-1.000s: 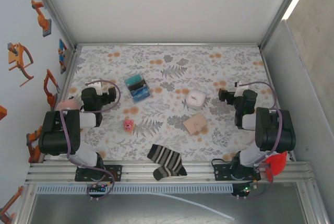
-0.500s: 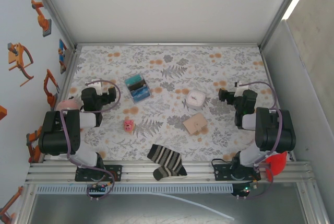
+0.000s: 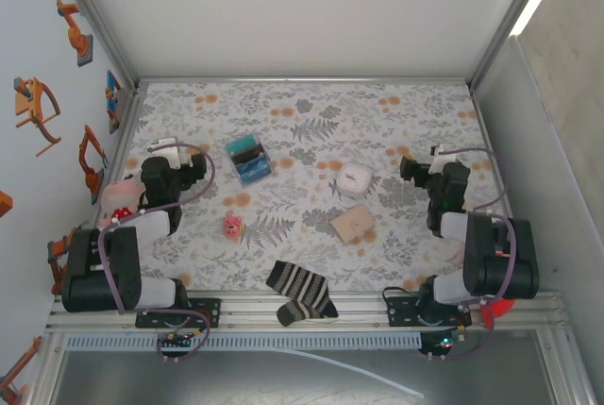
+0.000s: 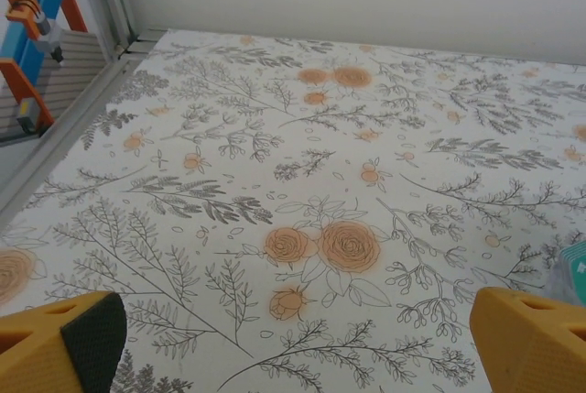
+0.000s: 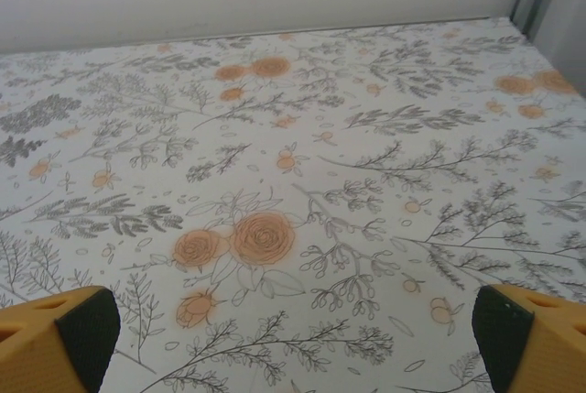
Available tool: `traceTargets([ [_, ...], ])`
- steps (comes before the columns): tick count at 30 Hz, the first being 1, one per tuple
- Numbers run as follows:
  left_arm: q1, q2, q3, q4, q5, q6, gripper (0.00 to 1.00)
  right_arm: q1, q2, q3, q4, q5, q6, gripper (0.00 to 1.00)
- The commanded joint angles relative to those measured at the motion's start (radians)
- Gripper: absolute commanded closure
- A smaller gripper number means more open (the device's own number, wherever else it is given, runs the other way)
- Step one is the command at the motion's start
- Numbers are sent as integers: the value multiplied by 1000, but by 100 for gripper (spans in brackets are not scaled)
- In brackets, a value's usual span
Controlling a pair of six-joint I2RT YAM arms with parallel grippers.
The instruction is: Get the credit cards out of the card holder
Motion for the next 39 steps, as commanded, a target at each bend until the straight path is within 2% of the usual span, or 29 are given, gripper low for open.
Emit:
traceTargets([
  [1, -17, -89, 8, -123, -57, -20, 3, -5, -114, 5, -107, 109, 54, 1],
  [9, -54, -285, 25, -276, -73, -104, 3, 34, -339, 67, -445, 205, 123, 1],
  [12, -67, -354, 41, -342, -57, -128, 3, 87, -381, 116, -628, 273, 158, 1],
  [16, -77, -441, 39, -378, -33, -178, 3, 239, -421, 161, -832, 468, 199, 1],
  [19, -85, -492, 30, -387, -17, -222, 3, 364, -442, 193, -961, 579, 296, 1],
  [28, -107, -587, 32, -491, -10, -314, 3, 626, -401, 326, -1327, 702, 669, 1],
  [33, -113, -627, 15, -520, 0, -346, 3, 742, -358, 370, -1449, 698, 821, 1],
  [39, -119, -658, 5, -531, -13, -371, 3, 808, -298, 380, -1503, 597, 927, 1],
])
